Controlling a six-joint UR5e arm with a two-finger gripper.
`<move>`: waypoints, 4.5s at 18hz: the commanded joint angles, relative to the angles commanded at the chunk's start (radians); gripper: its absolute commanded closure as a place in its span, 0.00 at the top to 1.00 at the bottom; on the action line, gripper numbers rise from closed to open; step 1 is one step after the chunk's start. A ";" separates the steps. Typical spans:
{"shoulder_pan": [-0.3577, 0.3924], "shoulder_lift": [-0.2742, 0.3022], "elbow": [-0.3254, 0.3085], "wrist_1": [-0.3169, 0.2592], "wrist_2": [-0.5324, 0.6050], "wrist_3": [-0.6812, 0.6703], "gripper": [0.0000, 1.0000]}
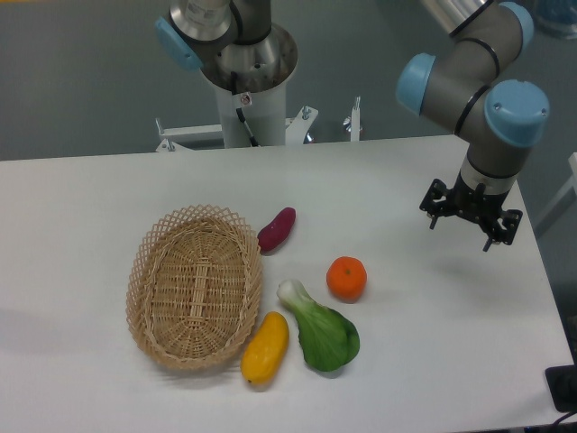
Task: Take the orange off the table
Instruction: 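Move the open gripper over the orange and lower toward it, then close the gripper fingers around the orange, then lift the held orange up off the table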
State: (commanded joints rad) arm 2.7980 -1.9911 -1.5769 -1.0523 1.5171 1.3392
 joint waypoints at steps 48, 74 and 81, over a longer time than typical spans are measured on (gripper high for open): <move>-0.225 -0.035 -0.112 0.041 -0.058 -0.489 1.00; -0.273 -0.066 -0.121 0.103 0.040 -0.482 0.39; -0.207 -0.020 -0.054 0.095 0.023 -0.469 0.39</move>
State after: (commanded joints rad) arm 2.5907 -2.0111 -1.6308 -0.9572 1.5402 0.8698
